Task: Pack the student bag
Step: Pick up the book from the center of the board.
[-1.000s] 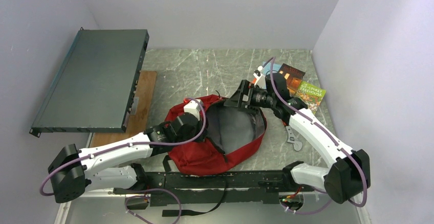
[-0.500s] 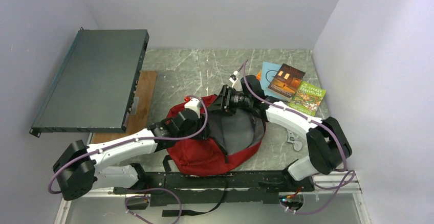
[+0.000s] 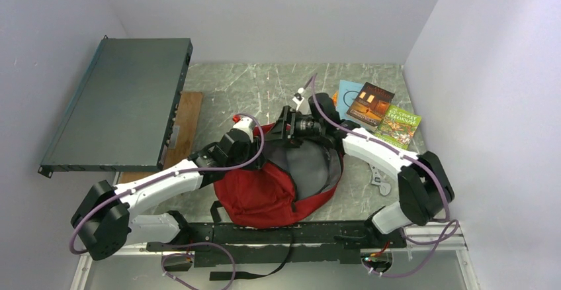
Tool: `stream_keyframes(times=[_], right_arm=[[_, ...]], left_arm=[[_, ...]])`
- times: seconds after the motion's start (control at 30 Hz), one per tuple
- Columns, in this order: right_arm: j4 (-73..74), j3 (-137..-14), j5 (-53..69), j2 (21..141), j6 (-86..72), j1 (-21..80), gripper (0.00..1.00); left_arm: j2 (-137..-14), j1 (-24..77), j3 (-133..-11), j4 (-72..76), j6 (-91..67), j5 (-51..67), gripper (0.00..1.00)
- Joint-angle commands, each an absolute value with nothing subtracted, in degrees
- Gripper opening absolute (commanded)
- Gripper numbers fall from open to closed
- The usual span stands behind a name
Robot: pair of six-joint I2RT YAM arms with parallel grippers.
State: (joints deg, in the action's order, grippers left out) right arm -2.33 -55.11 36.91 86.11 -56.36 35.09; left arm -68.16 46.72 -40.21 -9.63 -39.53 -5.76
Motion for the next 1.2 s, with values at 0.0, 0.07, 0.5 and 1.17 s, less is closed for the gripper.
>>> stream_keyframes(times=[0.0,0.07,0.5,1.17], right_arm=[[13.93,-60.39,31.23,77.75,-43.22,30.41,0.7],[23.1,-61.41,28.0,73.89,-38.16,25.8,0.76],[17.01,-51.83,19.14,68.38,-37.79,-13.81,0.99],[6.27,-67.65,20.45,108.19,-33.31,-20.93,0.45]], left_arm=[[-68.72,44.55,-39.73,-6.22,-37.06,-1.96,0.24],[-67.88,44.12,-39.04,-5.79,-35.87,-0.99,0.15],[-66.03,43.67,-38.64,-5.69,-33.65,8.83,0.03],[-69.43,43.67,-43.31,-9.77,-28.48,12.16,0.0]])
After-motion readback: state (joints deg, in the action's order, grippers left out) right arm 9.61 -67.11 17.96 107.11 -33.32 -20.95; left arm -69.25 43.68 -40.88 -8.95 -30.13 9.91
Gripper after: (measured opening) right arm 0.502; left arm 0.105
